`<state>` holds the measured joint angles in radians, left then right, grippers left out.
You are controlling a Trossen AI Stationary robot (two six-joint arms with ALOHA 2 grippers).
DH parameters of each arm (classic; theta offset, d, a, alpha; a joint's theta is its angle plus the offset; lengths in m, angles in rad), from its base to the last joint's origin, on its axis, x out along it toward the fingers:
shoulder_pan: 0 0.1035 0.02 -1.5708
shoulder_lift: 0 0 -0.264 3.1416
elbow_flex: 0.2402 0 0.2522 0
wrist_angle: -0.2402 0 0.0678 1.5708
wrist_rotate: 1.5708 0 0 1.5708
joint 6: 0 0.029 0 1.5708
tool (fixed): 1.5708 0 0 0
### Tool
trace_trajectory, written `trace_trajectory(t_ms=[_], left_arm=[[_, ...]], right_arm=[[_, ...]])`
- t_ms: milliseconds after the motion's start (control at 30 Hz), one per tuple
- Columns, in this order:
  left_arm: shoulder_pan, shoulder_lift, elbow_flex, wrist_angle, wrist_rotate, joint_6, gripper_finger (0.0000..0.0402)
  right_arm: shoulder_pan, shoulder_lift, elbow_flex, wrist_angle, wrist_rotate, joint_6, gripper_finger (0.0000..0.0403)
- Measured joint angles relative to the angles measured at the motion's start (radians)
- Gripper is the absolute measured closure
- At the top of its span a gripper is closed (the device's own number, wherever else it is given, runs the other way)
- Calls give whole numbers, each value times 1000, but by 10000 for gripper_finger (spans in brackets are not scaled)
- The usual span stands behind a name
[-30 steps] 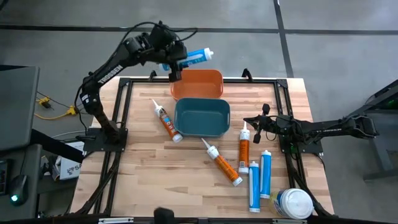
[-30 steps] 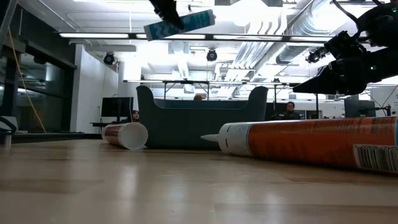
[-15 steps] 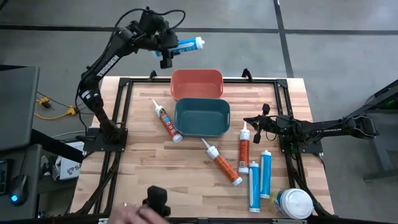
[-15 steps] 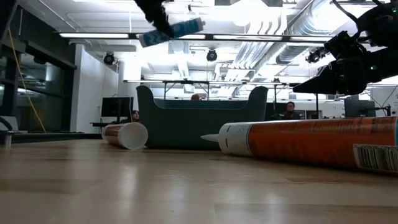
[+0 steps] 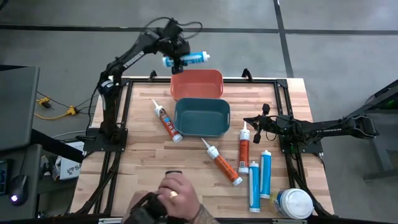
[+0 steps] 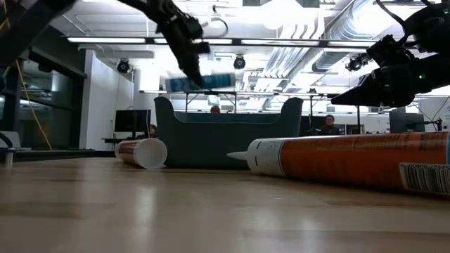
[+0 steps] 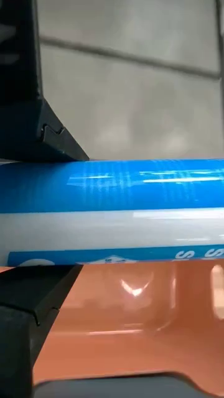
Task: Pick & place silicon tubes, Sealant and Lysol wipes
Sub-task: Put the left blue sealant into the orange bin
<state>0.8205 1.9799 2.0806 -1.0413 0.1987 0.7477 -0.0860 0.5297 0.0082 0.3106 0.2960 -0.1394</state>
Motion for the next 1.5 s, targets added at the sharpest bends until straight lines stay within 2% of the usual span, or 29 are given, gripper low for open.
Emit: trace_trajectory(t_ms=[133, 433, 667, 967, 1033, 1267, 1500], left_arm=[[-25, 58, 0, 54, -6, -19, 209], [-63, 143, -2, 47, -74, 18, 209], [-87, 154, -7, 84, -77, 61, 210], [-123, 211, -11, 101, -158, 56, 210], [-130, 211, -16, 56, -160, 55, 210], [-136, 227, -14, 107, -120, -2, 210], [-136, 227, -14, 90, -103, -51, 210]], right_arm=[[0, 0, 0, 0, 0, 0, 402], [0, 0, 0, 0, 0, 0, 402], [0, 0, 0, 0, 0, 0, 402], [0, 0, 0, 0, 0, 0, 402], [0, 0, 0, 0, 0, 0, 402], [0, 0, 0, 0, 0, 0, 402], [0, 0, 0, 0, 0, 0, 402]])
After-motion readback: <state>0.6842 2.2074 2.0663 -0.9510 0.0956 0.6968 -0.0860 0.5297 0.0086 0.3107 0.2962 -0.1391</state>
